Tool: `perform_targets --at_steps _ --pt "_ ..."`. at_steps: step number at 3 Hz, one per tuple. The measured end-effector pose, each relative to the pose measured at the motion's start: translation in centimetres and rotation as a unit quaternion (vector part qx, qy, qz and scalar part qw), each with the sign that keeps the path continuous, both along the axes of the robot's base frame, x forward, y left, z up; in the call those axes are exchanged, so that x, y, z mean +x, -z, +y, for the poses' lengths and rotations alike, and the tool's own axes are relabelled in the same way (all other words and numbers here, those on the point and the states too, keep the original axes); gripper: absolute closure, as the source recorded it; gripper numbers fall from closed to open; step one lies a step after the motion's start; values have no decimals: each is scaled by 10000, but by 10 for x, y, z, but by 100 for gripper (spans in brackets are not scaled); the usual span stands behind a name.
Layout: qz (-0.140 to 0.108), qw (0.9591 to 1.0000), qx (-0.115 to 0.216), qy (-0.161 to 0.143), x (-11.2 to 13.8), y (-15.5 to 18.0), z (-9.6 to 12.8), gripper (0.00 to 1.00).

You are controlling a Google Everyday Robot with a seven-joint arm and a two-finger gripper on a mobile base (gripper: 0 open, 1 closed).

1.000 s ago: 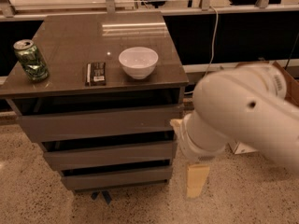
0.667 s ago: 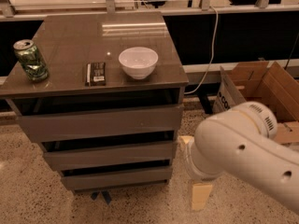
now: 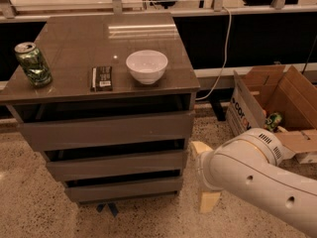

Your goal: Open bottom drawer

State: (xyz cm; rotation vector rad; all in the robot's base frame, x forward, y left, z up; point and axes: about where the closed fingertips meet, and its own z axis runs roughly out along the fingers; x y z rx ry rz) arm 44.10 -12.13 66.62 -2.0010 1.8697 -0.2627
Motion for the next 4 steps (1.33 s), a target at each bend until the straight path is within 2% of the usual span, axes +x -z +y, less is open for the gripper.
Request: perform_targets --at_steps 1,2,3,4 --pt "-4 10000 -10 -31 -1 -2 1 0" --pt "-45 9994 279 -193 6 6 8 0" --pt "-202 9939 916 -588 25 33 36 0" --pt "-252 9830 1532 -977 48 63 69 0"
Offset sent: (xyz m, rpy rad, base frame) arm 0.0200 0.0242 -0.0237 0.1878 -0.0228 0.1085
